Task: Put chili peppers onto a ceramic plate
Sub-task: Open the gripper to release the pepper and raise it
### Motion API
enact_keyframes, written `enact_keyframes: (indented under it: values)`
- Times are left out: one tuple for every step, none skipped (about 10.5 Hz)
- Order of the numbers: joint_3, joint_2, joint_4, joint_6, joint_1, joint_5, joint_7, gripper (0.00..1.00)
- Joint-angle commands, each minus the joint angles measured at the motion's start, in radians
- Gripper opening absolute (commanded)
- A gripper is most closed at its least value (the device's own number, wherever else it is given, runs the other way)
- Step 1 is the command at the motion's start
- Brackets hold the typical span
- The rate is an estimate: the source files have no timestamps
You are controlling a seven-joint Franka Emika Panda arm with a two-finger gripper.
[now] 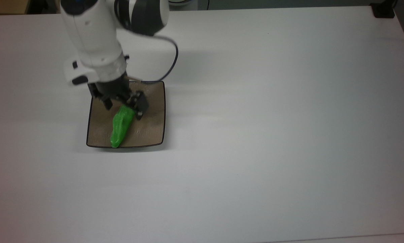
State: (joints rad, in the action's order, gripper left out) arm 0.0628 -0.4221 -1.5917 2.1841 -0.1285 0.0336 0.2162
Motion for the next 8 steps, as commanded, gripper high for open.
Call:
enact_keyframes:
  values:
    - [-0.009, 0.208, -0.017, -0.234, 0.052, -0.006, 0.026, 1.00]
    - [-0.011, 0.271, -0.016, -0.315, 0.065, -0.006, 0.023, 1.00]
    - [-0.011, 0.326, -0.017, -0.392, 0.075, -0.006, 0.020, 1.00]
    - [-0.011, 0.369, -0.016, -0.465, 0.096, -0.004, 0.020, 1.00]
    - [-0.011, 0.406, -0.017, -0.512, 0.121, -0.004, 0.017, 1.00]
    - [-0.014, 0.436, -0.019, -0.550, 0.151, -0.006, 0.006, 1.00]
    - [-0.030, 0.451, -0.024, -0.579, 0.191, -0.006, -0.023, 1.00]
    - [-0.056, 0.454, -0.028, -0.589, 0.248, -0.006, -0.065, 1.00]
